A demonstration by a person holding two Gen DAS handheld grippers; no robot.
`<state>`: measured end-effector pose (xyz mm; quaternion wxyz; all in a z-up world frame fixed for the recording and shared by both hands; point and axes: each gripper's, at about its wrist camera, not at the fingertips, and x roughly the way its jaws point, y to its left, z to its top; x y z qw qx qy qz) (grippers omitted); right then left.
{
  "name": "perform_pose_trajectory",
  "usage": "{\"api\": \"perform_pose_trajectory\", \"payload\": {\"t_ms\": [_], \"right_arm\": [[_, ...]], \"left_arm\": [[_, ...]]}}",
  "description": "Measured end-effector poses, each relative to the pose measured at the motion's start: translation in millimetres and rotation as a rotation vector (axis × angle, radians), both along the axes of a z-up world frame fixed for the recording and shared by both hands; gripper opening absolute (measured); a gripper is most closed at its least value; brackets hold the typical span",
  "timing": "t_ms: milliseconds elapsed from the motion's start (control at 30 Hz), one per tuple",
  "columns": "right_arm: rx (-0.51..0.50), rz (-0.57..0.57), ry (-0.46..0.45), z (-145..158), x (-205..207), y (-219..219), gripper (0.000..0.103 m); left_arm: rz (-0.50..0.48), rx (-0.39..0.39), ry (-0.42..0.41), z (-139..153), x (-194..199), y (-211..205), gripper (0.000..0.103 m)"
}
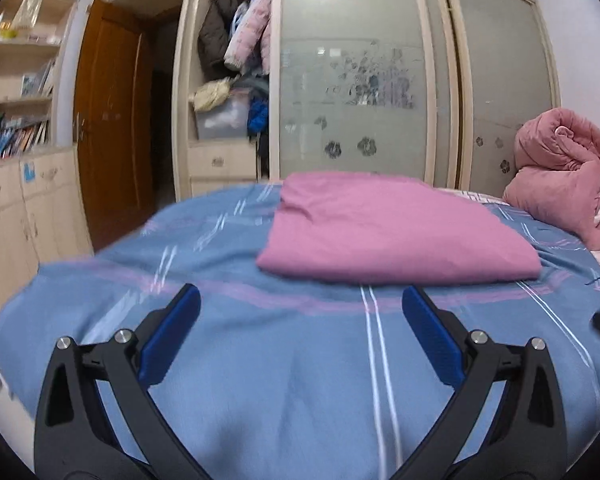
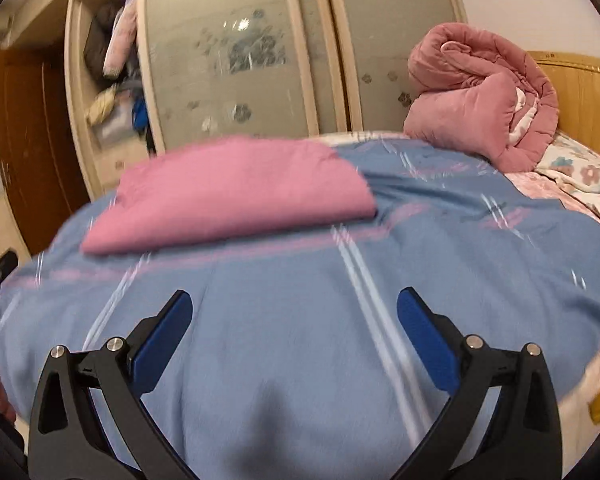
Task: Fold large clothes
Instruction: 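Open both tools and withdraw them from the folded jacket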
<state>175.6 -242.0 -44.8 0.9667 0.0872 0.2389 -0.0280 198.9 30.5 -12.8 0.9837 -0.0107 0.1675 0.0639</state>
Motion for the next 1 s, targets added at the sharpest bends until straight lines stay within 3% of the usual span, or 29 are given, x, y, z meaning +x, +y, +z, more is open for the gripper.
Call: {"api": "perform_pose_trajectory", "payload": {"t_ms": [67, 133, 200, 367, 700, 1000], "right_arm": [[-0.014, 0.033, 0.007, 2, -9, 14, 0.102], [-0.074, 0.052, -0.042, 9, -24, 25, 0.102], [-0.115, 0.07, -0.074, 16, -32, 34, 0.102], [-0.132, 0.106, -0.099, 21, -43, 43, 0.102], [-0.126, 0.143, -0.077, 23, -39, 57, 0.102], [-0.113, 0.138, -0.07, 25, -37, 55, 0.102]], "left_arm": [[-0.03, -0.049, 0.047, -8, -15, -3, 0.101], [-0.069, -0.072, 0.098, -11, -22, -8, 0.101], [-0.101, -0.061, 0.118, -11, -29, -13, 0.101], [-0.122, 0.054, 0.164, -11, -36, -24, 0.101], [-0.104, 0.007, 0.233, -13, -26, -25, 0.101], [-0.153, 0.022, 0.259, -14, -27, -38, 0.101]]}}
